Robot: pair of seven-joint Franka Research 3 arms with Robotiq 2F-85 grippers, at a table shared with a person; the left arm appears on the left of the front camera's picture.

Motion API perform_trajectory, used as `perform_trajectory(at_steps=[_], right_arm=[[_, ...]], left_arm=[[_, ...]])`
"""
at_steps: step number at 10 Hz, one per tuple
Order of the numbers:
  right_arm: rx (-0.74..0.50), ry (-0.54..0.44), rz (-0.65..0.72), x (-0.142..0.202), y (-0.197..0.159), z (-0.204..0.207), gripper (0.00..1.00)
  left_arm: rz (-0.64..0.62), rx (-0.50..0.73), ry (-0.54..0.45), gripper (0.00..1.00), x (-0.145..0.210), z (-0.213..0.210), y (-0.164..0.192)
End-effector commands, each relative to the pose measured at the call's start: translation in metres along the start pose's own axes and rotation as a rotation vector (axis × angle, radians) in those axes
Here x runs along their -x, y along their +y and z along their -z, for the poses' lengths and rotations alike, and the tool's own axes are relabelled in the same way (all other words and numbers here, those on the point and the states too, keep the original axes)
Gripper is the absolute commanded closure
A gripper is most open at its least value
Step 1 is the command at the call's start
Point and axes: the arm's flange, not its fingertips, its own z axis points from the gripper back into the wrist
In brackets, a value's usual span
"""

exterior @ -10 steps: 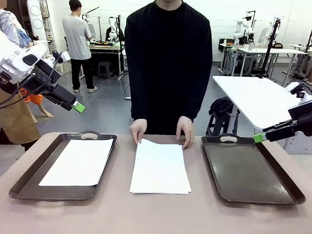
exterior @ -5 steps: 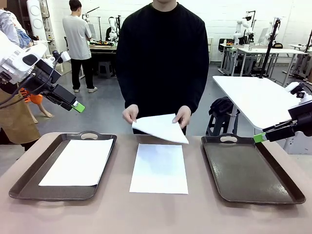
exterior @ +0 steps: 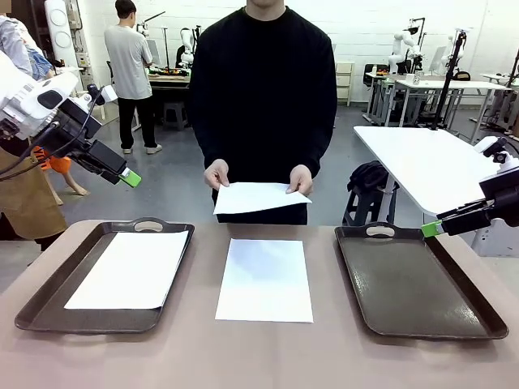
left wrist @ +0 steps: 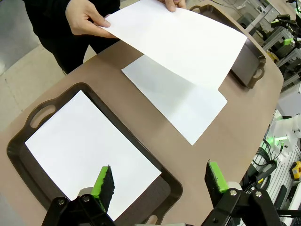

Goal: Sort the A4 documents.
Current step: Receive the A4 Paper.

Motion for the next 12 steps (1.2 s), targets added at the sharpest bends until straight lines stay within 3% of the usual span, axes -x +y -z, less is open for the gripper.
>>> perform_trajectory(at_steps=[1,12], right_arm=[[-0.013,-0.021,-0.009,-0.0006,-0.0039,0.0034,0.00],[-0.013,-0.021,-0.009,-0.0006,-0.0039,0.0034,0.00]], left_arm=[[0.012,-0.003,-0.005,0.00,-0.0001,-0.0001,-0.0006],[0.012,-0.003,-0.005,0.00,-0.0001,-0.0001,-0.0006]])
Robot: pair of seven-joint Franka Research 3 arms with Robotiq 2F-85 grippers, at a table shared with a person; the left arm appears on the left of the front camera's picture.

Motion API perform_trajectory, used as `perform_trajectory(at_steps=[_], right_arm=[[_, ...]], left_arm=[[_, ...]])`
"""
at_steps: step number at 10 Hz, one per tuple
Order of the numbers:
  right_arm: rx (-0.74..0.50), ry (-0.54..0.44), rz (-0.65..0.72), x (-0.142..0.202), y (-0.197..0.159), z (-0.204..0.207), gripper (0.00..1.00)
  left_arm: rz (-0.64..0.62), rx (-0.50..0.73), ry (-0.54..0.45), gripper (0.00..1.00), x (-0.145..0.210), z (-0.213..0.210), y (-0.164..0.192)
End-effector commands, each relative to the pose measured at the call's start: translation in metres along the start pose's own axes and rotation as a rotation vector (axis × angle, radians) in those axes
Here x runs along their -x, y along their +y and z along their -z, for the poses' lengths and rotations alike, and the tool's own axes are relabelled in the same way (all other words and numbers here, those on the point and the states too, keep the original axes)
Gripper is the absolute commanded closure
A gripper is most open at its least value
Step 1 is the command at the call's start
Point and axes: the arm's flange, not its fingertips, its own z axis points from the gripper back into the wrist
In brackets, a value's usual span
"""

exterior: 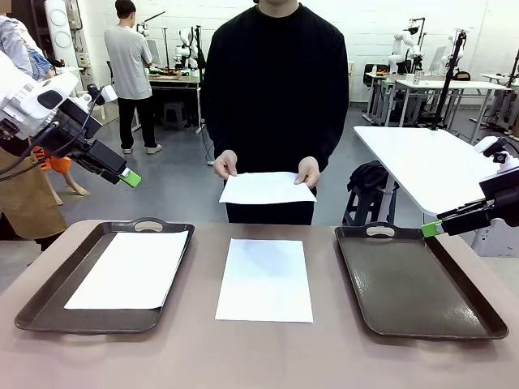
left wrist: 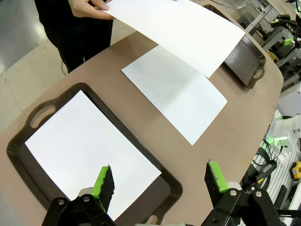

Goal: Sort the A4 documents.
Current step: Receive the A4 Paper.

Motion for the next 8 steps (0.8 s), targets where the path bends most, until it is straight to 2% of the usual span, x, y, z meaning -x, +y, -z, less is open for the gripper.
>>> perform_trajectory(at_steps=[1,8], right_arm=[[-0.013,-0.021,-0.009,-0.0006,-0.0039,0.0034,0.00],[-0.013,-0.021,-0.009,-0.0006,-0.0039,0.0034,0.00]], left_arm=[[0.012,-0.003,-0.005,0.00,-0.0001,-0.0001,-0.0006],[0.012,-0.003,-0.005,0.00,-0.0001,-0.0001,-0.0006]])
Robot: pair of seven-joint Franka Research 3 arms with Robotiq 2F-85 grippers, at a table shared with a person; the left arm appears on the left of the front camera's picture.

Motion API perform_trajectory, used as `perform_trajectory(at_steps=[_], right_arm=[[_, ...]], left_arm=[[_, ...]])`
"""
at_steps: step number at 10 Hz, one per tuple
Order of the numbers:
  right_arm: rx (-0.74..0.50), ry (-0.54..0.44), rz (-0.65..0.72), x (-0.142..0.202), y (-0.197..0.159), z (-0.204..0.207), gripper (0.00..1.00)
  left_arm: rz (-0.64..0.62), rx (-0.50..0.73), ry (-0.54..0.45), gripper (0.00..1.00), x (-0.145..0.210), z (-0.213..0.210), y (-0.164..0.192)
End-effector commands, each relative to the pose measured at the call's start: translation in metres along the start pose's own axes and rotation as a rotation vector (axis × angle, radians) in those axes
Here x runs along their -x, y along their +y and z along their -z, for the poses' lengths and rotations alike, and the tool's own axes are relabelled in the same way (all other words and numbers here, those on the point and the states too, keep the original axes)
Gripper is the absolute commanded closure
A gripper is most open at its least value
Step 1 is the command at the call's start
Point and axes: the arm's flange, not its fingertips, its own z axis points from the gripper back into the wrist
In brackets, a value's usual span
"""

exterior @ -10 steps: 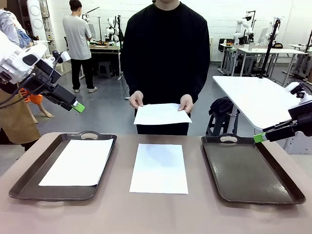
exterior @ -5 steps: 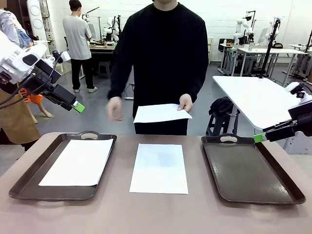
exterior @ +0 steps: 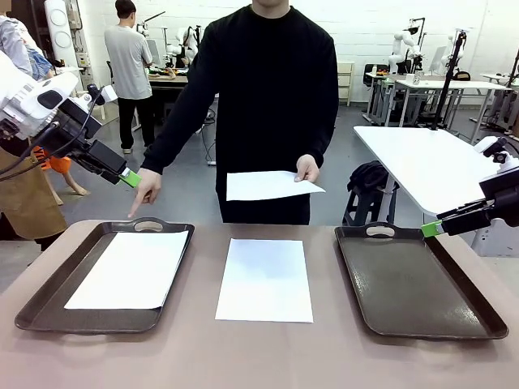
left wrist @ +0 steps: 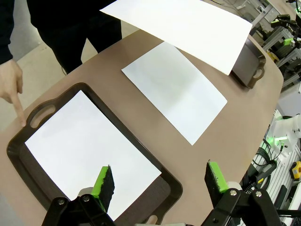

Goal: Sort the A4 documents.
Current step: Receive the A4 Paper.

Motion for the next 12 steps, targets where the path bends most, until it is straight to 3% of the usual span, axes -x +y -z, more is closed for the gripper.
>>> perform_trajectory(at_steps=[1,12], right_arm=[[-0.013,-0.021,-0.009,-0.0006,-0.0039,0.0034,0.00],[-0.013,-0.021,-0.009,-0.0006,-0.0039,0.0034,0.00]], left_arm=[[0.012,-0.003,-0.005,0.00,-0.0001,-0.0001,-0.0006],[0.012,-0.003,-0.005,0.00,-0.0001,-0.0001,-0.0006]])
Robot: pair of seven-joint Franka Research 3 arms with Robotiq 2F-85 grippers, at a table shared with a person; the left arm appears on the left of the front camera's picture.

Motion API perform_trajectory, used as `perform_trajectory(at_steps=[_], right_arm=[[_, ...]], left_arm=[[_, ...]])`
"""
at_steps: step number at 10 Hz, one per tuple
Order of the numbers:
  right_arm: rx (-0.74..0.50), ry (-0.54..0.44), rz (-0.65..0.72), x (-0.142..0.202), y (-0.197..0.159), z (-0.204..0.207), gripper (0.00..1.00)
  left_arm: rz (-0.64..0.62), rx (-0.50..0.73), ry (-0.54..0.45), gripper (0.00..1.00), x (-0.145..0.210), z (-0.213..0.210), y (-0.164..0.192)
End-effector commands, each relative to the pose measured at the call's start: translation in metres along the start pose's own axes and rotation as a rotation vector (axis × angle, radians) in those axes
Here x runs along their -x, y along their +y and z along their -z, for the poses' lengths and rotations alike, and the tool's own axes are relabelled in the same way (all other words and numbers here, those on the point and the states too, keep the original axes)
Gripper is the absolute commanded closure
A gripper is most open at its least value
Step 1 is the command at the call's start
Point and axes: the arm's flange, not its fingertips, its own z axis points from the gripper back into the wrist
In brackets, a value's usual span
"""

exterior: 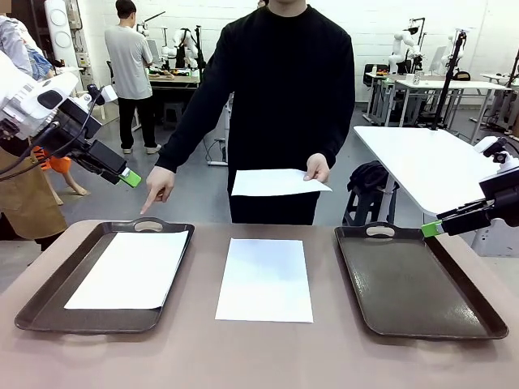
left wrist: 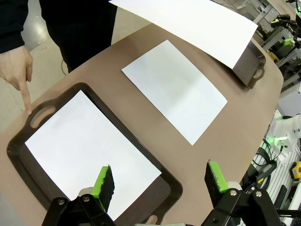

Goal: Sort the A4 documents.
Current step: Receive the A4 Paper.

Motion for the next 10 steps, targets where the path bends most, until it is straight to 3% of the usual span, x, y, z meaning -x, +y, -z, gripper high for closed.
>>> perform_trajectory(at_steps=[1,4,5,8,10], right_arm=[[-0.013,-0.021,-0.009,-0.001,-0.004,0.003,0.00],[-0.013,-0.021,-0.009,-0.001,-0.004,0.003,0.00],[-0.013,-0.021,-0.009,-0.001,-0.004,0.003,0.00],[-0.013,-0.021,-0.009,-0.001,-0.004,0.003,0.00],[-0.013,-0.021,-0.009,-0.001,-0.004,0.003,0.00]], left_arm=[[0.000,0.000,0.000,0.00,0.000,0.000,0.000],[-0.104,0.033,-0.064,0.00,-0.002,0.003,0.008],[-0.195,0.038,-0.059,0.00,-0.006,0.010,0.015],[-0.586,0.222,-0.078,0.00,-0.026,0.078,0.053],[-0.679,0.289,-0.052,0.00,-0.042,0.113,0.072]])
